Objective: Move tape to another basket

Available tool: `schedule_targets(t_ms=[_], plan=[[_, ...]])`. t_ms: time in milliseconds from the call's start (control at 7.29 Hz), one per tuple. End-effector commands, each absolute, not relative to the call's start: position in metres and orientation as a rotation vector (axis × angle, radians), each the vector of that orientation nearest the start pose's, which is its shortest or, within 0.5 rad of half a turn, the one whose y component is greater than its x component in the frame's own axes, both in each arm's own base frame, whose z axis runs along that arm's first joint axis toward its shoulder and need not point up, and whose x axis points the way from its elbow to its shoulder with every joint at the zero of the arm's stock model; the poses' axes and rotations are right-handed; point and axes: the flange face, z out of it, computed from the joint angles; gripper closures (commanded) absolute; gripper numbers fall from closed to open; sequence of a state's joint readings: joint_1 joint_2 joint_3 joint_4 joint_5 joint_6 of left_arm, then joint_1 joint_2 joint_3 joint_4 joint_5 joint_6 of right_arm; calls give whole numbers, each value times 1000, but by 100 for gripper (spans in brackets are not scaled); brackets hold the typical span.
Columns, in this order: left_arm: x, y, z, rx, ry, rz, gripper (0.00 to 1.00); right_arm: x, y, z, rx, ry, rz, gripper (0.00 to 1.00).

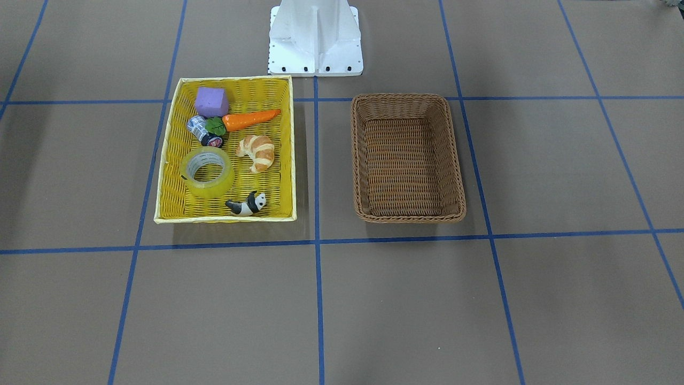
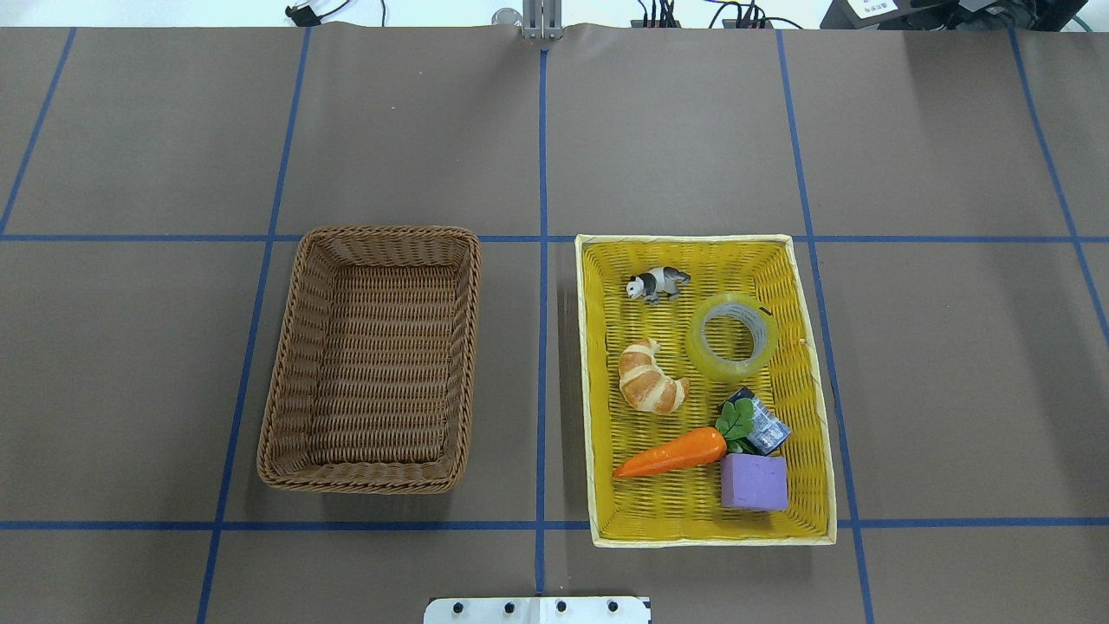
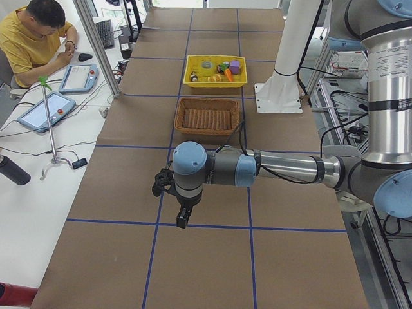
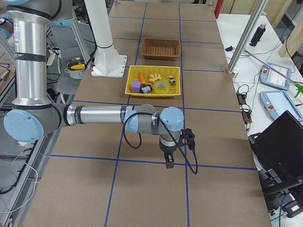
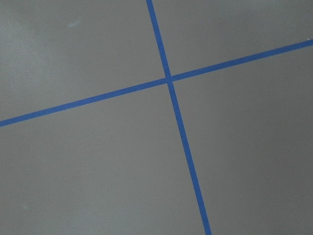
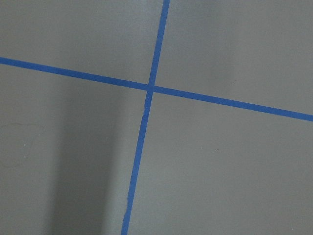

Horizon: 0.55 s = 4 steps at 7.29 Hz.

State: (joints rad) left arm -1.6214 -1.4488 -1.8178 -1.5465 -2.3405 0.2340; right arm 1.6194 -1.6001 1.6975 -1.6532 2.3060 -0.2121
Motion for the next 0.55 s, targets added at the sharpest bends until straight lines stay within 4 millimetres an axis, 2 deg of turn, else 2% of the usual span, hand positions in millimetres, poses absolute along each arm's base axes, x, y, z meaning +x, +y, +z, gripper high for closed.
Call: schedule_targets(t_ms=[0, 274, 411], plan=[[-85, -445, 570, 256, 747, 234, 1, 90, -505, 571, 199, -729, -178, 0], [-85, -460, 537, 357, 733, 278, 1, 38, -517, 512, 275, -728, -309, 0], [-85, -465, 527, 457, 715, 321, 1, 6, -539, 481, 302, -732, -358, 0]])
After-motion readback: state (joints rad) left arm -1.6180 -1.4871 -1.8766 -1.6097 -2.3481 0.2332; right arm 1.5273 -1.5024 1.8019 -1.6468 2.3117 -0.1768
